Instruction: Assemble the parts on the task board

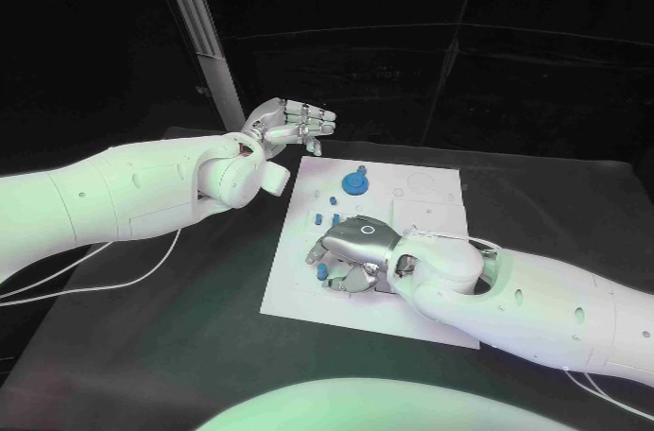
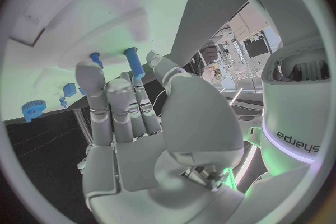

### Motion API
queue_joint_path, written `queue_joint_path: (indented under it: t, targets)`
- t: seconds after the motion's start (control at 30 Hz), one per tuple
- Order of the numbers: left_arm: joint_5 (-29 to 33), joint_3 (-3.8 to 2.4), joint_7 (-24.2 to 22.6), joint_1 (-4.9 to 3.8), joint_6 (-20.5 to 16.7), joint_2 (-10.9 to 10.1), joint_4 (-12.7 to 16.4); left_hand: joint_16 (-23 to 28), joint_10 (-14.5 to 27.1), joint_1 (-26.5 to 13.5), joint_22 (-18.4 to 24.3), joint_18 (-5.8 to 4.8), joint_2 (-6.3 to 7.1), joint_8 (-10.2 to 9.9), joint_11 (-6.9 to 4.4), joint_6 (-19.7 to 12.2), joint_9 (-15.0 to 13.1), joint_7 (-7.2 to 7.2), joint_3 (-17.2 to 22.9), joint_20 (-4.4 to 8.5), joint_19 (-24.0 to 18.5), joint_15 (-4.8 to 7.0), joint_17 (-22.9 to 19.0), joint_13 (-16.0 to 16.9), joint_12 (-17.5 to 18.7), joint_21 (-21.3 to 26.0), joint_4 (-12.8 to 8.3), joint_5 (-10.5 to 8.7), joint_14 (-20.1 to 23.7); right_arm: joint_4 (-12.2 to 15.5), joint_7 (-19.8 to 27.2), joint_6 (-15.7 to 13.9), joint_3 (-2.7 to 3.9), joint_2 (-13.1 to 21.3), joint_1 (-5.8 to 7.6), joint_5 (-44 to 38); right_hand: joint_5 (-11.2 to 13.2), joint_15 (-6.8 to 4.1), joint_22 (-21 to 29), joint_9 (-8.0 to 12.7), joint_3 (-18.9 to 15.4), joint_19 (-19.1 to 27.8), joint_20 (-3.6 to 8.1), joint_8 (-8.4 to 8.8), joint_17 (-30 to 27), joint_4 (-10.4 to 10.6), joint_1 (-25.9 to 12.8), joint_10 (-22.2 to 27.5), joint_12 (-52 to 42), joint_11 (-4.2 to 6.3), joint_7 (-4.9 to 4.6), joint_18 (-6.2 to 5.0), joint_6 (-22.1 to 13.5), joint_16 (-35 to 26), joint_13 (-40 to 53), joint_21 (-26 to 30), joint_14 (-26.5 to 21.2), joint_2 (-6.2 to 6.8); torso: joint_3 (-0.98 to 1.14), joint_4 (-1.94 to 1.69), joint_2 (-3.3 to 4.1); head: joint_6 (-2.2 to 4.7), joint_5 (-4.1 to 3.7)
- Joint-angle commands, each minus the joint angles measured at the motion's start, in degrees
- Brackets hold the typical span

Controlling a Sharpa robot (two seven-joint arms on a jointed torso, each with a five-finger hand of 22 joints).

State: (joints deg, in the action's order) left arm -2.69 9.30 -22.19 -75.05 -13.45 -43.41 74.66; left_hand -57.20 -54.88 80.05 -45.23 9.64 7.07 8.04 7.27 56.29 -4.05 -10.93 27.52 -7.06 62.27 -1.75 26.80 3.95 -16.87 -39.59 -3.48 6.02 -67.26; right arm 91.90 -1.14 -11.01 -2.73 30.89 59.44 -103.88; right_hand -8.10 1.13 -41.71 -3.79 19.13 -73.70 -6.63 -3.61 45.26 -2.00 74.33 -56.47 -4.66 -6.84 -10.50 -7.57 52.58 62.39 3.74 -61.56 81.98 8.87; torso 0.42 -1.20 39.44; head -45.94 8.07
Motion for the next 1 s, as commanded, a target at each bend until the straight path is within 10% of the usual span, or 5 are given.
queue_joint_path:
  t: [0.03, 0.33, 0.47, 0.67, 1.0]
  targets:
    - [0.12, -0.04, -0.16, -0.12, 0.62, -0.10, 0.00, -0.38, 0.53, -0.21, -0.02, 0.89, -0.30, 0.40, 0.07, -0.30, 0.01, -0.06, -0.15, -0.40, -0.01, -0.17, -0.10, -0.07, -0.35, -0.20, -0.14, -0.03, 0.18, 0.98, 1.68, -5.01, 0.01, 0.91, 0.03, 1.79, -0.87, 0.16, 0.42, -0.11, -1.69, 0.20, -0.17, -0.10, -0.40, 0.25, 0.24, 0.61, -0.72, -0.11, -0.10, -1.06, -0.21, -0.29, 0.08, 0.39, -0.27, -0.73, 0.04, 0.05, -0.01, 0.22, -0.10]
    - [0.12, -0.03, -0.11, -0.10, 0.66, -0.26, -0.11, -0.38, 0.53, -0.21, -0.02, 0.89, -0.30, 0.40, 0.07, -0.30, 0.01, -0.06, -0.15, -0.40, -0.01, -0.17, -0.10, -0.07, -0.35, -0.20, -0.14, -0.03, 0.18, 4.85, 4.27, -12.60, 0.08, 7.11, 0.06, 9.64, -1.84, 0.04, 2.47, -0.17, -4.60, 0.77, -0.12, -0.12, -2.19, 0.89, 0.98, -0.33, -2.86, 0.14, 0.10, -1.38, 0.38, -1.49, 0.21, 1.95, -0.80, -2.07, -0.01, 0.19, -0.20, 0.90, -1.07]
    - [0.12, -0.02, -0.06, -0.10, 0.75, -0.43, -0.10, -0.38, 0.53, -0.21, -0.02, 0.89, -0.30, 0.40, 0.07, -0.30, 0.01, -0.06, -0.15, -0.40, -0.01, -0.17, -0.10, -0.07, -0.35, -0.20, -0.14, -0.03, 0.18, 7.01, 4.69, -14.48, 1.36, 12.78, 0.79, 19.37, -2.83, -0.13, 2.23, -0.44, -5.61, 0.51, -0.03, -0.75, -1.89, 1.56, 0.84, -3.37, -5.04, 0.37, -0.07, -1.30, 2.19, -1.21, 0.46, 1.87, -0.66, -2.76, -0.07, 0.33, -0.33, 1.91, -2.75]
    - [0.12, 0.00, -0.04, -0.09, 0.73, -0.70, 0.03, -0.40, 0.63, -0.22, -0.01, 0.89, -0.29, 0.40, 0.09, -0.38, 0.02, -0.07, -0.18, -0.41, -0.01, -0.17, -0.14, -0.08, -0.40, -0.19, -0.16, -0.04, 0.21, 9.48, 1.38, -10.67, 2.01, 20.90, 2.05, 31.21, -3.06, -1.77, -8.33, -0.85, -7.08, -4.25, 1.11, -2.07, 6.89, 3.22, -0.47, -12.68, -10.48, 2.66, 1.62, 0.41, 5.49, 5.07, 2.48, -5.19, 2.36, -3.06, -0.18, 1.04, -0.80, 2.80, -4.65]
    - [0.12, 0.04, -0.99, -0.01, 0.41, -1.35, 0.79, -0.45, 0.56, -0.21, -0.01, 0.89, -0.38, 0.49, 0.05, -0.32, -0.01, -0.03, -0.19, -0.41, 0.01, -0.16, -0.18, -0.04, -0.58, -0.20, -0.16, -0.03, 0.19, 12.42, -12.15, -6.12, 2.11, 29.34, 2.34, 30.97, -11.90, -4.57, -20.82, -2.30, -14.70, -8.29, 3.91, -5.81, 20.22, 9.57, -5.24, -17.80, -26.07, 5.84, 4.58, 2.63, 8.15, 14.40, 16.32, -13.74, 4.47, -2.58, -0.07, 2.57, -1.39, 3.33, -6.34]
